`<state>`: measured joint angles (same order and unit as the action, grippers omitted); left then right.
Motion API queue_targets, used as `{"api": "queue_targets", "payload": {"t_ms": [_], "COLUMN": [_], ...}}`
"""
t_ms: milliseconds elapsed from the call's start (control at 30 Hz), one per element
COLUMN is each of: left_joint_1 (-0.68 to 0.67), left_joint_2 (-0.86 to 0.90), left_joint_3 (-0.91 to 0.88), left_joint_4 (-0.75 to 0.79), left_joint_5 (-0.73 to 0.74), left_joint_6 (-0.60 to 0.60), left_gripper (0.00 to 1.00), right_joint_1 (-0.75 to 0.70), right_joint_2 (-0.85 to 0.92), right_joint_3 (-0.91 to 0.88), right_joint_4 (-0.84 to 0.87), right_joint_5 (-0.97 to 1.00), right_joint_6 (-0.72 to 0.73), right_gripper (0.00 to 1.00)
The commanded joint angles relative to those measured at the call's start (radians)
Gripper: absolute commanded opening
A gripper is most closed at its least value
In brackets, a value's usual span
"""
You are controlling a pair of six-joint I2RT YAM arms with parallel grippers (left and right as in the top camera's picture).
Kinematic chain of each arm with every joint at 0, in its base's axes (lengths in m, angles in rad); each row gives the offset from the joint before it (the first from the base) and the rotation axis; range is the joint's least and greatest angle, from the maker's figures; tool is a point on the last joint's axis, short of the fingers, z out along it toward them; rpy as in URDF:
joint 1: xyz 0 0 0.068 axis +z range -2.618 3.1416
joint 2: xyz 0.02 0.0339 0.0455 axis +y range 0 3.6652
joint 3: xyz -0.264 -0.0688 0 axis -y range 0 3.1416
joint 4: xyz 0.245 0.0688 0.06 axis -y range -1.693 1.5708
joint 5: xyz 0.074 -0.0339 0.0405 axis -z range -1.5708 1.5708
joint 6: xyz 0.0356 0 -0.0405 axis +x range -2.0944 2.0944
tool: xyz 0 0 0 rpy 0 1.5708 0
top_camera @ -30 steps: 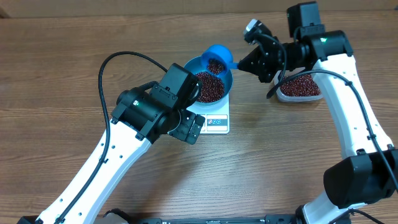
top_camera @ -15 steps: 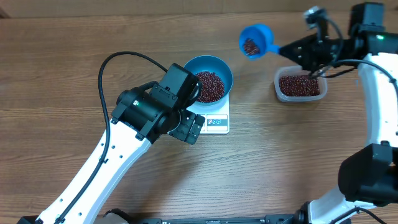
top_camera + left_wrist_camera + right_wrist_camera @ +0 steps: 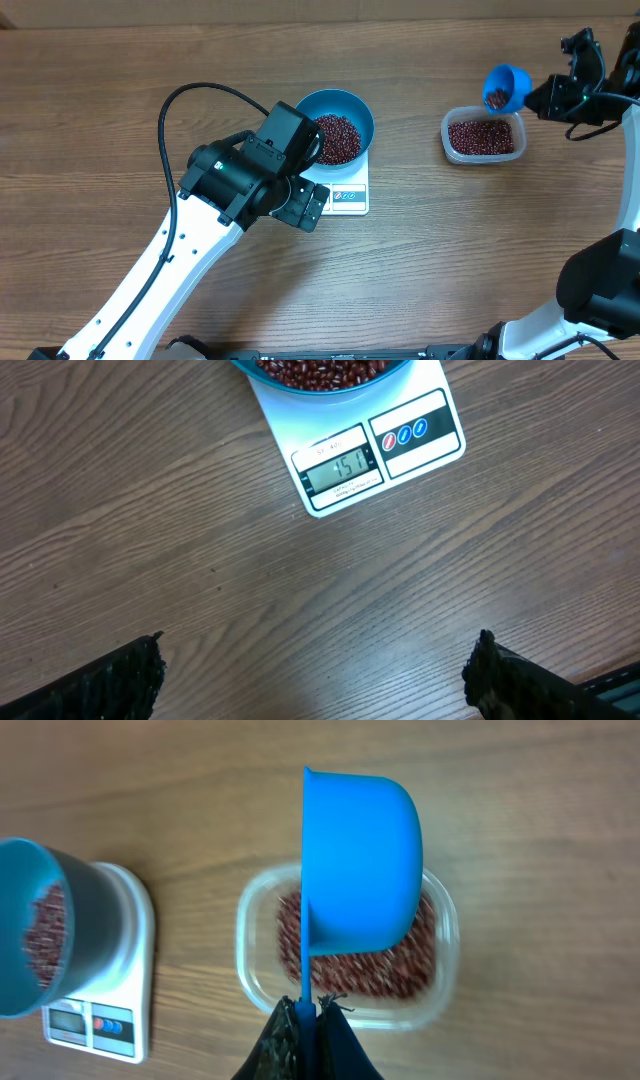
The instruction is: Scoop item into bowl and weigh 150g on scale
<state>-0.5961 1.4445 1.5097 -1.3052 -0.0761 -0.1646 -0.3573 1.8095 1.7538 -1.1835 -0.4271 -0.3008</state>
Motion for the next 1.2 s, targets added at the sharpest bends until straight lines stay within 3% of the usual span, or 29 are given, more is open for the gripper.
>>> {"api": "queue_targets", "payload": {"t_ms": [0, 167, 433, 600, 1167], "left_joint_1": [-0.006, -0.006, -0.006, -0.006, -0.006], "left_joint_2": [0.007, 0.007, 0.007, 0.007, 0.007], "left_joint_3": [-0.002, -0.002, -0.002, -0.002, -0.002], "left_joint_4": [0.001, 0.001, 0.001, 0.001, 0.001], "left_joint_5": [-0.009, -0.009, -0.009, -0.009, -0.009], "left_joint_6": [-0.007, -0.007, -0.007, -0.007, -0.007], "left_gripper": [1.0, 0.99, 1.0, 1.0, 0.99], "right_joint_1": [0.011, 0.026, 0.25, 0.331, 0.361], "right_joint_2": [0.002, -0.01, -0.04, -0.04, -0.04], "right_joint_3": [0.026, 0.026, 0.026, 0.026, 0.026], "right_joint_4": [-0.032, -0.062, -0.06, -0.066, -0.086], "right_joint_5": [0.121, 0.193, 0.61, 0.746, 0.758], "right_joint_6": [0.021, 0.04, 0.082, 0.098, 0.09], "right_gripper": [0.04, 0.04, 0.04, 0.04, 0.04]}}
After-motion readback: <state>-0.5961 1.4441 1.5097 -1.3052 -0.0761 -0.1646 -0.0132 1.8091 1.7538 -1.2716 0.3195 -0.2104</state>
